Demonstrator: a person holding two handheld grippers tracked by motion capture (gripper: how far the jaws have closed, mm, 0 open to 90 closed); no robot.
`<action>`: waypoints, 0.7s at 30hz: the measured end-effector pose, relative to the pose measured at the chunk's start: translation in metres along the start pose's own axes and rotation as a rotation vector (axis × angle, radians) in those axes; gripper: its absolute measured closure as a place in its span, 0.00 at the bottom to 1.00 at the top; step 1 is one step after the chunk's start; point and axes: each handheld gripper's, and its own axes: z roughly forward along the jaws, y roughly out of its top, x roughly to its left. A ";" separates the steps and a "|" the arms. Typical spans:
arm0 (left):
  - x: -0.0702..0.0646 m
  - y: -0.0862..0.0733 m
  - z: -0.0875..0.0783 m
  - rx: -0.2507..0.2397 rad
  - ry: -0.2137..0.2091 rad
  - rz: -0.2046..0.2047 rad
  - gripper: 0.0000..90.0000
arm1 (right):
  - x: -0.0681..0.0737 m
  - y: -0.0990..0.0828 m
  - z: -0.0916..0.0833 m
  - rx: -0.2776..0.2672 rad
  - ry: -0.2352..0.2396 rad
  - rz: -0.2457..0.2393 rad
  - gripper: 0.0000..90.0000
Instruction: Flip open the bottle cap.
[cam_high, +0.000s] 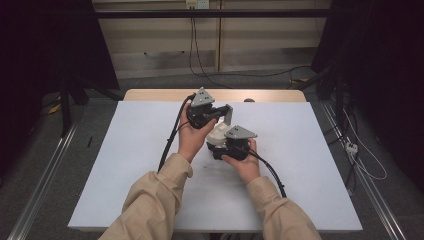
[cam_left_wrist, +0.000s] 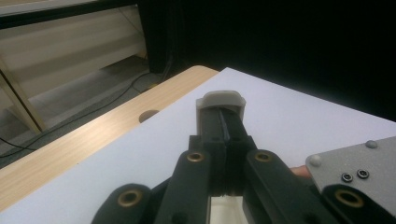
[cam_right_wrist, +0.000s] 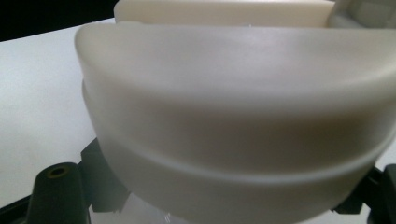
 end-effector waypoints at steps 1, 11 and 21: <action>0.000 0.000 0.000 0.001 -0.003 0.001 1.00 | 0.000 0.000 0.000 0.000 0.000 0.000 0.21; 0.001 0.002 0.004 0.004 -0.002 -0.003 1.00 | 0.000 0.000 0.000 -0.001 -0.001 -0.001 0.21; 0.002 0.004 0.008 0.006 -0.001 0.001 1.00 | 0.000 0.000 0.000 0.001 0.000 0.000 0.21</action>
